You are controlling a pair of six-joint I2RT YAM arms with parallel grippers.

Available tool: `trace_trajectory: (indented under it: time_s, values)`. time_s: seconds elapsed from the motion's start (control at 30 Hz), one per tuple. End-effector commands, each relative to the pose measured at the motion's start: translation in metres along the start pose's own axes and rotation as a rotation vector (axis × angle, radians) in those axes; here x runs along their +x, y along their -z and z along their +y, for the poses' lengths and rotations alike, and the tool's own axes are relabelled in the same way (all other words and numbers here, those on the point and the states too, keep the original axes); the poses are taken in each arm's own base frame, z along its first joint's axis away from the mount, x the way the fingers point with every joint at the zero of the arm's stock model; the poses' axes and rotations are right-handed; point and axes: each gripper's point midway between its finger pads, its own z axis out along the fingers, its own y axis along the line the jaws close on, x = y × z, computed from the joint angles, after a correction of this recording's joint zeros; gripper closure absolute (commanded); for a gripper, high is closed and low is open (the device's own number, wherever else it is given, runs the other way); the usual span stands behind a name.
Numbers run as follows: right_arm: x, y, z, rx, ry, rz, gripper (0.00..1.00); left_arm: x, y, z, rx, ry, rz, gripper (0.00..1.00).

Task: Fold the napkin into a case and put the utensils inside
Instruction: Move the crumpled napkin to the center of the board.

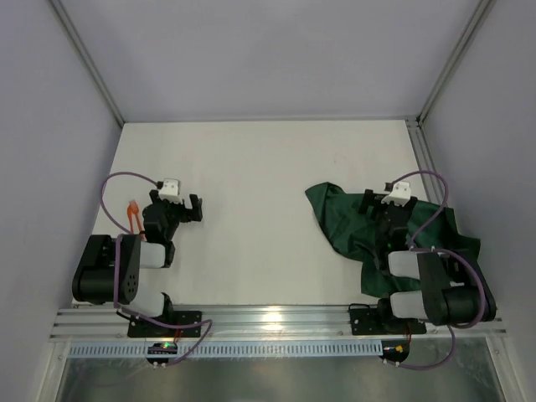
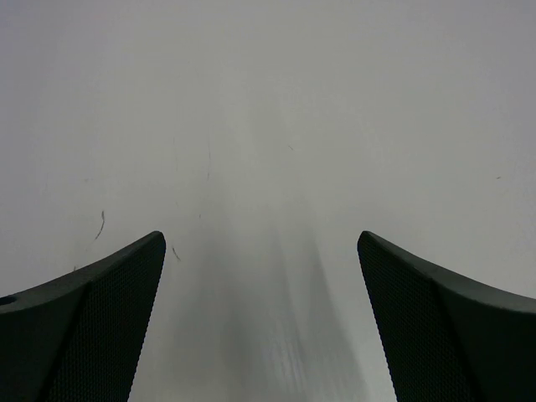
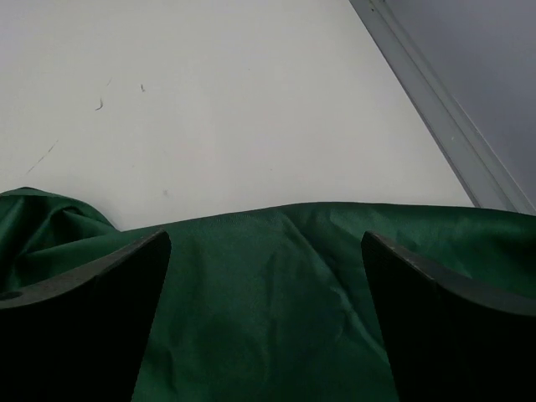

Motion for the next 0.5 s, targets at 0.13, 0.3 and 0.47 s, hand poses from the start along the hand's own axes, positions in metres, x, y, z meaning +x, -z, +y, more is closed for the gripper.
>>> trace_trajectory:
  time_s: [0.13,0.3,0.47]
  values:
    - [-0.063,0.009,-0.016,0.112,-0.183,-0.010,0.01,-0.020,-0.004,0.004,-0.016,-0.011,-0.066,0.01]
    - [-0.031,0.026,-0.033,0.273,-0.208,0.277,0.01,-0.024,-0.004,0.006,-0.028,-0.009,-0.082,0.01]
    - [0.002,0.048,-0.039,0.360,-0.151,0.567,0.01,-0.050,-0.013,0.010,0.023,0.030,0.143,0.01]
